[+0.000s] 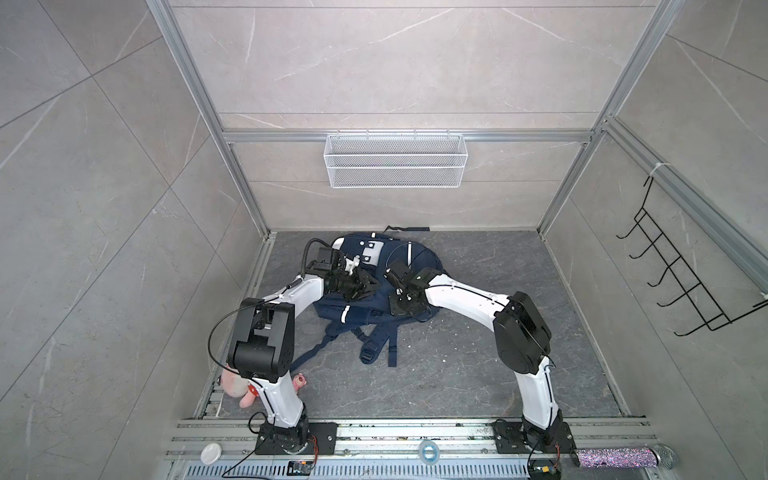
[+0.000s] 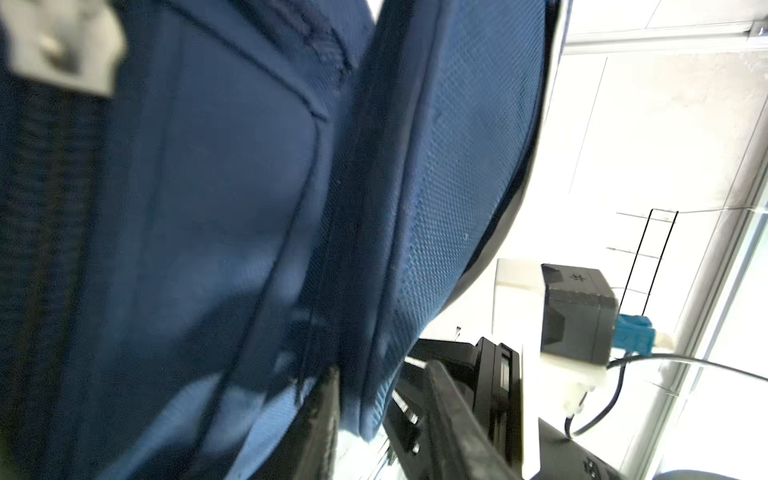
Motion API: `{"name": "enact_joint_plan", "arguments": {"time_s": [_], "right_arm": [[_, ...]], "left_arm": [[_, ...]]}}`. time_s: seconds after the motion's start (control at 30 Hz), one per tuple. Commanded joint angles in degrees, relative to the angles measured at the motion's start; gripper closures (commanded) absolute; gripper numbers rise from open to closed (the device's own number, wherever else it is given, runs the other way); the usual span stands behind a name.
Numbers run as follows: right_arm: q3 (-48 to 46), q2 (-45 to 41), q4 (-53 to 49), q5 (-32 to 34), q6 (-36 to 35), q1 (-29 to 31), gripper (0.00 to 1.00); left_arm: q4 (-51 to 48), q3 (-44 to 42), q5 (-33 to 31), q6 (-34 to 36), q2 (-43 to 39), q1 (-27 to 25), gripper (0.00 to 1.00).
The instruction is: Pack the student bag
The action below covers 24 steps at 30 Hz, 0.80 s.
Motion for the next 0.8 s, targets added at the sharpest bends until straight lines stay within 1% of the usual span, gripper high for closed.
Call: {"name": "enact_joint_plan", "arguments": {"time_s": [0.0,0.07,0.1,0.13,0.23,0.33,0.4,0.47,0.6,0.77], "right_arm": [[-3.9,-1.7,4.4,2.5,-1.0,-0.4,0.94],[-5.5,-3.2,6.3,2.2,-2.1,-0.3,0.96],[-6.2,-3.7,7.1,1.7,-2.7,-0.3,0.98],[-6.7,-4.2,7.8,1.3,-3.3,-0.3,1.0],[-8.5,-6.0,10.2,-0.5,-5.1,-0.4,1.0],[-10.7,-8.0,11.4,-1.0,-5.4,-0.5,1.0],[-12.5,-9.7,11.9,-1.3,-5.1,-0.8,1.0],[-15.0,-11.9,12.6,-1.6,-4.6,-1.2,1.0],[-19.6,-16.5,12.8,-0.8,-4.5,-2.1,1.0],[-20.3,-18.0,11.3,-0.2,-5.3,-2.9,1.0]], "left_arm": [[-1.8,0.1,3.6,1.5,-3.0,-0.7,0.54],[-2.0,0.1,3.2,1.7,-2.8,-0.7,0.46],[-1.9,0.1,3.0,1.7,-2.7,-0.7,0.44],[-1.8,0.1,2.8,1.8,-2.5,-0.7,0.44],[-1.6,0.4,1.7,2.2,-1.9,-0.7,0.44],[-1.2,1.0,0.8,2.6,-0.9,-0.7,0.5],[-0.5,0.9,0.0,2.6,-0.3,-0.7,0.58],[0.0,0.8,-0.6,2.7,0.1,-0.7,0.64],[1.1,0.1,-1.5,2.9,0.3,-0.7,0.71],[1.8,-0.5,-1.6,3.2,0.2,-0.7,0.8]]}}
